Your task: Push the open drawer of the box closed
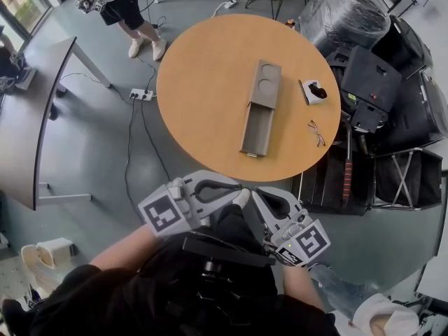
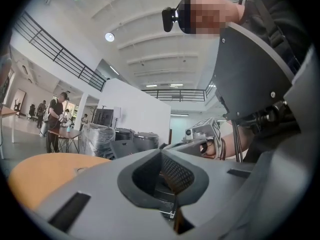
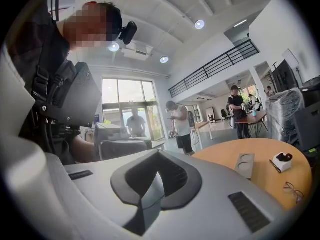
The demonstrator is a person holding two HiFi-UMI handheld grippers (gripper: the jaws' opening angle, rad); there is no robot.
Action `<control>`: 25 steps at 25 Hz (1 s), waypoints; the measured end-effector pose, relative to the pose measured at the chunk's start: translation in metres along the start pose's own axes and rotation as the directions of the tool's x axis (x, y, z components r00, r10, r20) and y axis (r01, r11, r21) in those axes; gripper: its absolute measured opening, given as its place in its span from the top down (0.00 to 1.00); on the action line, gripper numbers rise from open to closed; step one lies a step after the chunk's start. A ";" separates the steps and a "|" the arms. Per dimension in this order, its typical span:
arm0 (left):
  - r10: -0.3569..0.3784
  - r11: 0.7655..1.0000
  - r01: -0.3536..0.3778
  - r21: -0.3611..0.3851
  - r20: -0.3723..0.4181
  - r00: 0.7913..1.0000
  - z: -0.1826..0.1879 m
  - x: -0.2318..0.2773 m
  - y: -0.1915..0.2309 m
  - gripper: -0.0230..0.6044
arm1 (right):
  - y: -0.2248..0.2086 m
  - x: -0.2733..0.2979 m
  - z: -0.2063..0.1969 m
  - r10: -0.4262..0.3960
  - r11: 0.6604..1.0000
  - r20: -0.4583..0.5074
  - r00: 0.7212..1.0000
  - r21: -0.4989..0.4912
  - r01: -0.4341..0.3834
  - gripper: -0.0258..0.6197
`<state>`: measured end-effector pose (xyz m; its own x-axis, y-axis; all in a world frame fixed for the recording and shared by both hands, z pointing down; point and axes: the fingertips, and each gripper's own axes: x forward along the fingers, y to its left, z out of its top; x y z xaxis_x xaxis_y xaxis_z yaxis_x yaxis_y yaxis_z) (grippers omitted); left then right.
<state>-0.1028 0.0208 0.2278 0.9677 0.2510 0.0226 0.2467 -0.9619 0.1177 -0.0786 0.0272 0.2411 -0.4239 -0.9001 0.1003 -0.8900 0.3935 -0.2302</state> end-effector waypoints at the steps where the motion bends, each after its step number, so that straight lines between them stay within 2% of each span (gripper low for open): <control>1: 0.008 1.000 -0.008 0.001 0.001 1.000 -0.001 0.006 0.005 0.91 | -0.009 0.000 -0.002 0.004 1.000 -0.002 1.000 0.004 -0.004 0.95; 7: 0.081 0.997 -0.082 -0.016 -0.027 0.996 -0.013 0.050 0.044 0.91 | -0.068 0.002 -0.015 0.040 0.999 -0.022 0.999 0.033 -0.039 0.95; 13: 0.141 0.990 -0.141 0.016 -0.038 0.989 -0.036 0.092 0.076 0.91 | -0.122 0.002 -0.045 0.078 0.992 -0.048 0.996 0.105 -0.073 0.95; 20: 0.219 0.975 -0.220 -0.009 -0.037 0.975 -0.069 0.122 0.099 0.91 | -0.163 0.008 -0.103 0.135 0.962 -0.088 0.987 0.251 -0.109 0.95; 25: 0.283 0.958 -0.285 -0.024 -0.066 0.957 -0.098 0.129 0.118 0.91 | -0.180 0.019 -0.136 0.159 0.948 -0.112 0.981 0.294 -0.120 0.95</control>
<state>0.0465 -0.0499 0.3419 0.9924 -0.0247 0.1206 -0.0405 -0.9906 0.1305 0.0504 -0.0353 0.4155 -0.5762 -0.7993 0.1706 -0.7438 0.4263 -0.5148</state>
